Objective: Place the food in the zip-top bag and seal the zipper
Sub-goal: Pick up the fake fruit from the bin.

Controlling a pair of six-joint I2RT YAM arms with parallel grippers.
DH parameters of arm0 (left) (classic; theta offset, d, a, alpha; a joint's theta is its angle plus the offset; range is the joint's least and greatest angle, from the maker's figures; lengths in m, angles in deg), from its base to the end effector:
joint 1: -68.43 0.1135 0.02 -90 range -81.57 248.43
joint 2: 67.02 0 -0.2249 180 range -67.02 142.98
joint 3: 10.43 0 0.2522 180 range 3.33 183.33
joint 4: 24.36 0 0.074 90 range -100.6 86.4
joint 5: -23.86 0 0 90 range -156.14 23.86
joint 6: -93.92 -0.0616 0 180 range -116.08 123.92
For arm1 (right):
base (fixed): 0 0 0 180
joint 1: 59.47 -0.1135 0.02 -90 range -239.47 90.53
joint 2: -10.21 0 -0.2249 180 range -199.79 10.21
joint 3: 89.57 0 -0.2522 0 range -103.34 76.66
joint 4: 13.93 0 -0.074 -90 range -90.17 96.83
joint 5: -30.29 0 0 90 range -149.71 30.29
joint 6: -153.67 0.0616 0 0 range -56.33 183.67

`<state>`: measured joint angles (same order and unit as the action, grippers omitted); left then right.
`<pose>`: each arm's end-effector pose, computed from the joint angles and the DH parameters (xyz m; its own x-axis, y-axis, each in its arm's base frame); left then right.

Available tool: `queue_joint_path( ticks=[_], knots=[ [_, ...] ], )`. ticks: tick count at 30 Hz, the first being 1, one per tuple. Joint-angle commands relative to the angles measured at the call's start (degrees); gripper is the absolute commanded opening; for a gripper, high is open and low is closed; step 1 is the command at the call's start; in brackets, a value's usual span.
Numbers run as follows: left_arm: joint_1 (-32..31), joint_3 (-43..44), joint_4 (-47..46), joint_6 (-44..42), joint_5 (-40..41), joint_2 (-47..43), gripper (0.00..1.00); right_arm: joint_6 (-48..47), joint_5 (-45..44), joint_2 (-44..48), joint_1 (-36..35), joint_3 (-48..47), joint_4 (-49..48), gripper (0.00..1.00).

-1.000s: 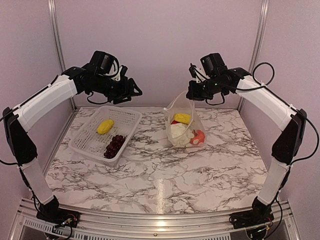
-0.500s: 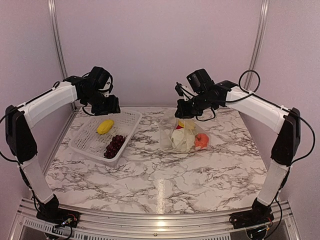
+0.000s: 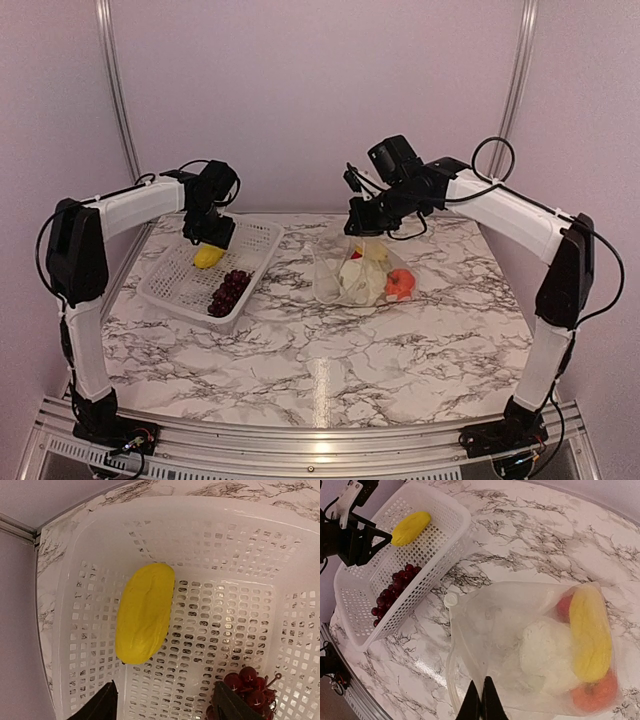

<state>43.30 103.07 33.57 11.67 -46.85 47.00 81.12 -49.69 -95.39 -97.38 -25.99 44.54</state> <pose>0.4005 -0.1654 0.2040 -0.7974 0.2335 -0.5564 0.1381 0.9683 0.2084 0.3239 0.2658 0.2779 -0.7654 -0.2218 -0.6041 -0.4906 0.8087 0.3247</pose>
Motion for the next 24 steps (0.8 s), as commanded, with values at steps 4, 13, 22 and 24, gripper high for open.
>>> queue_joint_path(
  ticks=[4,13,22,24],
  knots=[
    [1.1,3.3,-1.5,-7.0,8.7,7.1,0.66,-1.1,1.0,-1.9,-0.9,-5.3,4.5,0.0],
    [1.4,6.3,-2.5,-9.1,16.3,14.0,0.67,-0.5,1.1,-3.2,-1.1,-7.2,5.9,0.0],
    [3.2,12.0,-4.1,-10.5,13.8,20.3,0.93,-1.2,0.9,-3.2,-1.0,-7.7,8.1,0.0],
    [3.4,12.5,-4.2,-10.1,12.1,21.1,0.9,-1.3,0.6,-3.1,-1.1,-7.5,8.2,0.0]
  ],
)
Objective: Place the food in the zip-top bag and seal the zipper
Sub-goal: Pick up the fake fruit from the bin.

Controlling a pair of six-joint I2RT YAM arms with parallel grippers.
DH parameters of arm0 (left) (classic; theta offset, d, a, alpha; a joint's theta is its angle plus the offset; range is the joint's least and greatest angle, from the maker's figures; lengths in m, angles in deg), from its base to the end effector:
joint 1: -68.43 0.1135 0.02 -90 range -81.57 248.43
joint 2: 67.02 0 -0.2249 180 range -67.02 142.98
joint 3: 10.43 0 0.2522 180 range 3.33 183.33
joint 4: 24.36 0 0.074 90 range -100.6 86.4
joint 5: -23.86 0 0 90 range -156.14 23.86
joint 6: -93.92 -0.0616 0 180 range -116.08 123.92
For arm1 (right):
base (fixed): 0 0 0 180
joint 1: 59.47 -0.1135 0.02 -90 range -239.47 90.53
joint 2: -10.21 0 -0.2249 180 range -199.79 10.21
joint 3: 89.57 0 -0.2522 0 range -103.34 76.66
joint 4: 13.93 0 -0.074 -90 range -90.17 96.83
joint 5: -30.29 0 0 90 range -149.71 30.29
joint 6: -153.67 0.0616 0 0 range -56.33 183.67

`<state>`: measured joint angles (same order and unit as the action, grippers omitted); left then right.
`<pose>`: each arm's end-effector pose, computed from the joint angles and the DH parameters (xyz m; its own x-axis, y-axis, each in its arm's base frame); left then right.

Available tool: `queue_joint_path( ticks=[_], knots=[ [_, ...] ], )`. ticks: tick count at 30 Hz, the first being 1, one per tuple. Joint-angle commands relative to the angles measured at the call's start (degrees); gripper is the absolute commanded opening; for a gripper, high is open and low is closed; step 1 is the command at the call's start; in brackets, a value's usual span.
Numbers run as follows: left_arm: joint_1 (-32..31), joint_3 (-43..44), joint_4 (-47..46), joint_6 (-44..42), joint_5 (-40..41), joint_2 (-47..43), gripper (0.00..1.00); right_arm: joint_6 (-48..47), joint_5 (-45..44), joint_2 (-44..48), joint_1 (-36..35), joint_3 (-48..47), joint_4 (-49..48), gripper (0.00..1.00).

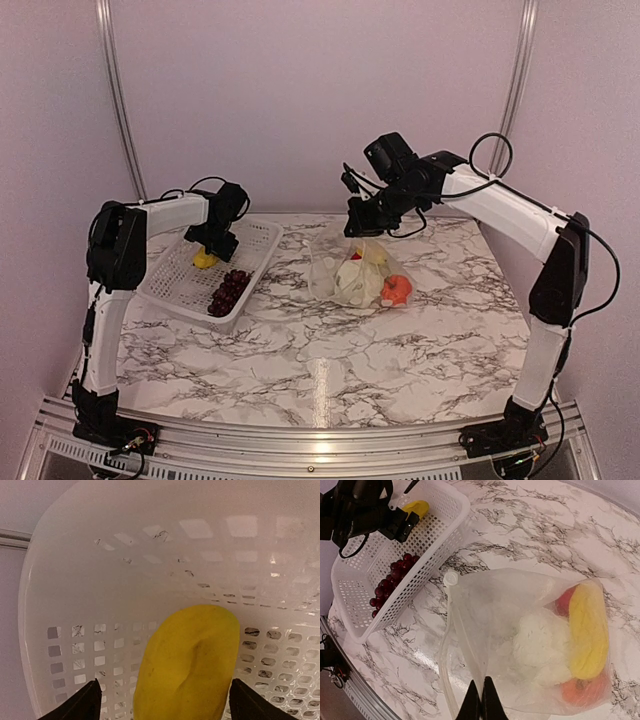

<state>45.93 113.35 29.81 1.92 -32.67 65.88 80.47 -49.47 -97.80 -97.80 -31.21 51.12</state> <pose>0.4550 -0.1517 0.1263 -0.8216 0.3718 -0.4320 0.1190 0.8531 0.5080 0.3216 0.2682 0.2816 -0.7886 -0.2609 -0.5568 -0.4903 0.8133 0.3133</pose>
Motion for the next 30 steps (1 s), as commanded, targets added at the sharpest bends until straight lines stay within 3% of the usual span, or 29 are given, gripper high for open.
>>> queue_joint_path(
  ticks=[1,8,16,24,30],
  knots=[
    [0.7,2.4,-0.5,-0.2,-2.8,2.5,0.88,-0.6,0.3,-0.6,-0.6,-2.2,1.6,0.0],
    [0.6,2.2,-0.4,0.7,-4.3,2.6,0.72,0.3,0.3,-0.3,-0.8,-1.8,0.8,0.0],
    [0.0,0.0,0.9,3.1,-8.0,-3.6,0.51,0.3,0.7,-0.4,-0.8,-1.0,-0.6,0.0],
    [-3.1,-6.2,2.0,14.2,-18.1,-15.7,0.5,0.4,1.1,-0.1,-0.8,0.0,-2.8,0.0],
    [-5.4,-13.8,-6.0,25.4,-32.3,-26.3,0.52,1.0,2.6,-0.1,-0.9,0.2,-4.6,0.0]
  ],
)
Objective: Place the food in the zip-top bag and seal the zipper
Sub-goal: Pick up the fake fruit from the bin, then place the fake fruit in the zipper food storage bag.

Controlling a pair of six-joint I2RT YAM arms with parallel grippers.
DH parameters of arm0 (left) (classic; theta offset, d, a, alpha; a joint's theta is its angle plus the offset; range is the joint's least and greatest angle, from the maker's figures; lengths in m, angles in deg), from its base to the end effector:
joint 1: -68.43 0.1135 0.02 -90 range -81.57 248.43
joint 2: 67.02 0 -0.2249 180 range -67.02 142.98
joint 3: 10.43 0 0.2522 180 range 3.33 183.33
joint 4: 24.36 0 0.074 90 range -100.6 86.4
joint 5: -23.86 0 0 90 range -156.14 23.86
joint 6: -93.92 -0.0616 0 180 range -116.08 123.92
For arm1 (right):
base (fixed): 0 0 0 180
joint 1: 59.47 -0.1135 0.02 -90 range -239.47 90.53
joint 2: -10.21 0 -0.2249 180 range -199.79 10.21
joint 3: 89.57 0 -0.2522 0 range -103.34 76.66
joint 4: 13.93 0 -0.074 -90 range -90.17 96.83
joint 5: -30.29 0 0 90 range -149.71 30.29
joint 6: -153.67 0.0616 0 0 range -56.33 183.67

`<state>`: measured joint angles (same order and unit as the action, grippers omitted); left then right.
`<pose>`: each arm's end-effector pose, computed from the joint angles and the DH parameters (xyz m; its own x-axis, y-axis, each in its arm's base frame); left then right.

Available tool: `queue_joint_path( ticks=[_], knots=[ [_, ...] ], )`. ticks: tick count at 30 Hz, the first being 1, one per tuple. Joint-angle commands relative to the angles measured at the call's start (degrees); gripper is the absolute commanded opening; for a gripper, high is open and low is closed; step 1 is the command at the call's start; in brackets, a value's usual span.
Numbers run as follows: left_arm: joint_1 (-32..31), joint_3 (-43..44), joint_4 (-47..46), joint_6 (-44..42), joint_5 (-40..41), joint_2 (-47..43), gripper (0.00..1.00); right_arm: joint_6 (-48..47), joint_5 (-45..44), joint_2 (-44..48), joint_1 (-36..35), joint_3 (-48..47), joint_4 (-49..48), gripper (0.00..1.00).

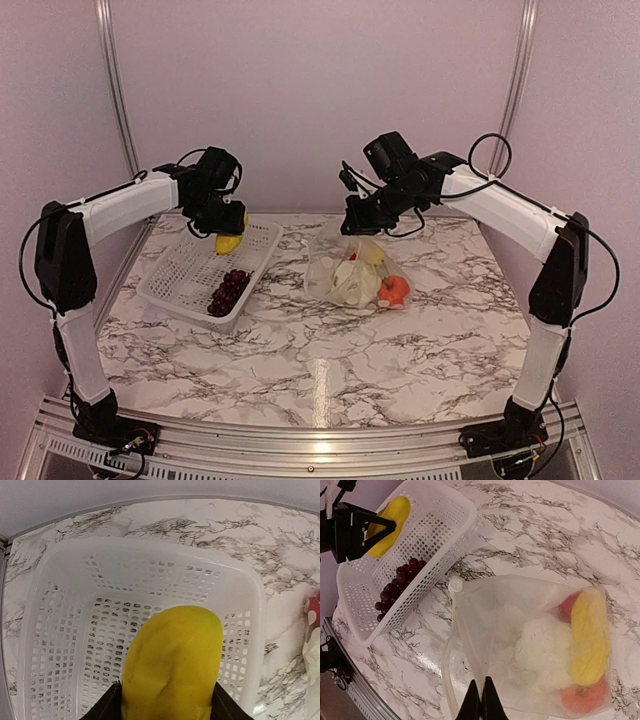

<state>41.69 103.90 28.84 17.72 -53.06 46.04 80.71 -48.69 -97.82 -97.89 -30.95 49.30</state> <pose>0.4018 -0.1868 0.2205 -0.7576 0.1215 -0.6413 0.1369 0.9902 0.0259 0.3230 0.2712 0.2828 -0.7798 -0.2514 -0.5733 -0.4999 0.8013 0.3286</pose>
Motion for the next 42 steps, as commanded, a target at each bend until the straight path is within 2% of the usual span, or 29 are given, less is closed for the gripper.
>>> queue_joint_path(
  ticks=[1,5,8,11,13,16,19,23,25,28,32,42],
  knots=[
    [-1.5,-6.2,-7.5,11.4,-15.4,-8.2,0.52,0.8,2.0,-0.2,-0.8,-0.3,-2.8,0.0],
    [-2.5,-12.6,-20.3,18.3,-29.0,-14.7,0.49,0.9,2.5,-0.6,-0.8,-1.2,-3.0,0.0],
    [-4.1,-12.8,-23.9,19.7,-39.0,-15.7,0.47,1.0,2.8,-0.8,-0.8,-1.9,-3.3,0.0],
    [-7.1,-12.5,-25.5,17.4,-46.8,-15.9,0.46,1.3,3.1,-0.9,-0.8,-2.5,-3.5,0.0],
    [-8.8,-14.1,-27.9,16.4,-46.8,-16.7,0.45,1.8,3.6,-0.7,-0.8,-2.8,-3.7,0.0],
    [-10.3,-18.0,-37.3,19.6,-49.1,-17.2,0.43,2.8,5.1,-0.5,-0.8,-3.0,-4.0,0.0],
    [-11.0,-18.1,-41.8,22.3,-51.8,-15.0,0.4,3.3,5.7,-0.5,-0.8,-3.8,-3.6,0.0],
    [-12.6,-16.4,-39.7,20.8,-55.0,-12.7,0.37,3.0,5.2,-0.5,-0.7,-5.6,-2.5,0.0],
    [-13.2,-15.7,-35.0,18.0,-55.8,-12.0,0.37,2.7,5.2,-0.6,-0.7,-6.2,-1.9,0.0],
    [-13.4,-14.6,-28.5,14.9,-55.8,-10.8,0.36,1.5,5.9,-0.4,-0.8,-6.1,-1.6,0.0],
    [-13.4,-14.4,-26.5,14.3,-54.9,-8.9,0.34,0.3,7.4,0.5,-0.8,-5.0,-1.9,0.0],
    [-13.5,-11.4,-27.3,22.6,-56.0,-2.0,0.32,-1.9,9.4,1.6,-1.3,-3.9,-0.4,0.0]
  ],
)
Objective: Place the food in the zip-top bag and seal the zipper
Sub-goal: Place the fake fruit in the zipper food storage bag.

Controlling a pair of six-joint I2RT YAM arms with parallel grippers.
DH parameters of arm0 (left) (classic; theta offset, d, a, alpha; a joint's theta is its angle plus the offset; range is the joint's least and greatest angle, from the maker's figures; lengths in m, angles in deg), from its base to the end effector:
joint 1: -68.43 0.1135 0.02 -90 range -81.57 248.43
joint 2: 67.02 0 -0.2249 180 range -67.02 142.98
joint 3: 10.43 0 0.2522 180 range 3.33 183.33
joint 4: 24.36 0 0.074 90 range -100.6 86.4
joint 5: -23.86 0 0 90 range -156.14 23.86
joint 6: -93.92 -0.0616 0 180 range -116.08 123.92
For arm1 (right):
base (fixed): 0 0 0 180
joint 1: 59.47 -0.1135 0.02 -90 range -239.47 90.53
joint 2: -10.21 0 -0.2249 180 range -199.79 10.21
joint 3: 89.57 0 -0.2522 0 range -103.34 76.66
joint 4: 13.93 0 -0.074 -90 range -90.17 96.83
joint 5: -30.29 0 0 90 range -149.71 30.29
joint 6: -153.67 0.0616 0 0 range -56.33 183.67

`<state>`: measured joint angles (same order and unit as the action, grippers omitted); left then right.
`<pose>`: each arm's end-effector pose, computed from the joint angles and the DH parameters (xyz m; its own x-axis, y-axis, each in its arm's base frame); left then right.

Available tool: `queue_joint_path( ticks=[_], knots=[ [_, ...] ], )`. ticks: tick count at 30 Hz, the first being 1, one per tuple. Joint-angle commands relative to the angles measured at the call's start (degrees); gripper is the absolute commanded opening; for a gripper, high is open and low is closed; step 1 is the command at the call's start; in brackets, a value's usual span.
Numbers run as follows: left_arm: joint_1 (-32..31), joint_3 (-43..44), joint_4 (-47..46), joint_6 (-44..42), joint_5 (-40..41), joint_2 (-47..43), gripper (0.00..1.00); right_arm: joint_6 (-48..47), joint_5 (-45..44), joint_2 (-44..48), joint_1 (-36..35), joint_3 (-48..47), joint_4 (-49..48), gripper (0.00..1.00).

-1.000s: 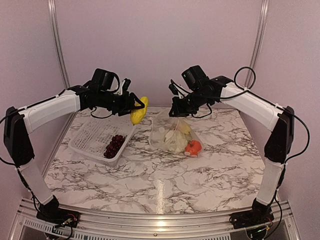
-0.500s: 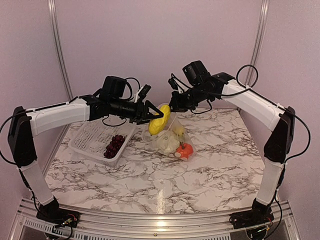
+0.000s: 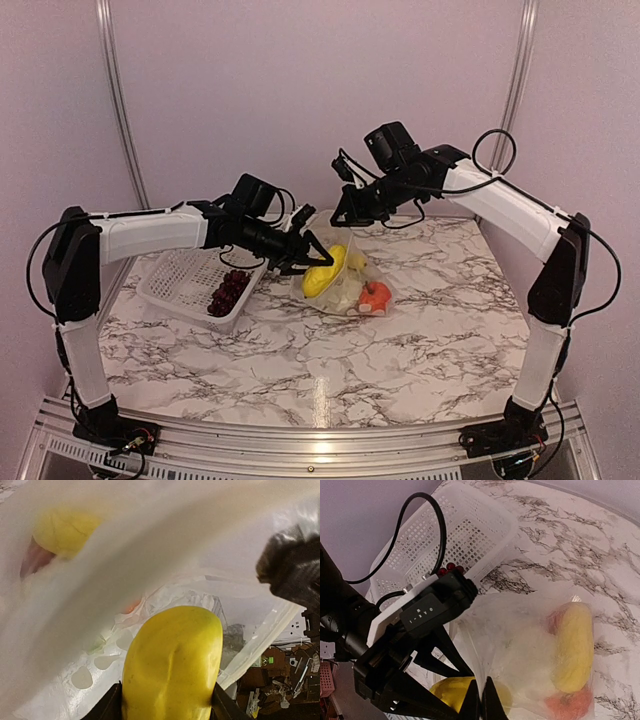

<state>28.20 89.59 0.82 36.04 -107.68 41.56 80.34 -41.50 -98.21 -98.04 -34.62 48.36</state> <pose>0.3102 -0.3160 0.2224 -0.8400 0.1894 -0.5084 0.5405 0.3731 -0.7541 0.3205 0.2802 0.3043 -0.7546 -0.2532 -0.6054 -0.5705 0.7089 0.4146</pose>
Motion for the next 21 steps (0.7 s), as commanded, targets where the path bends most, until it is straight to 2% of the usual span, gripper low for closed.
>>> queue_joint_path(
  ticks=[1,4,8,13,17,21],
  knots=[
    [0.0,3.0,-0.6,6.0,-1.2,3.0,0.32,-1.4,2.5,2.2,-1.2,0.3,0.3,0.0],
    [0.0,3.4,-5.8,11.9,-1.3,4.6,0.33,-0.5,3.4,3.2,-1.5,2.4,-1.2,0.0],
    [0.0,7.1,-8.3,18.6,-1.2,8.7,0.34,1.0,4.2,3.6,-1.5,3.3,-3.0,0.0],
    [-0.2,6.7,-19.2,30.5,-0.5,12.1,0.34,2.2,5.3,3.5,-1.5,3.6,-4.4,0.0],
    [-0.8,7.7,-16.9,32.2,5.2,13.6,0.35,3.2,5.6,3.8,-1.5,3.9,-5.4,0.0],
    [-1.4,5.5,-18.1,38.3,12.0,13.6,0.37,5.0,5.7,4.0,-1.4,5.2,-6.8,0.0]
  ],
)
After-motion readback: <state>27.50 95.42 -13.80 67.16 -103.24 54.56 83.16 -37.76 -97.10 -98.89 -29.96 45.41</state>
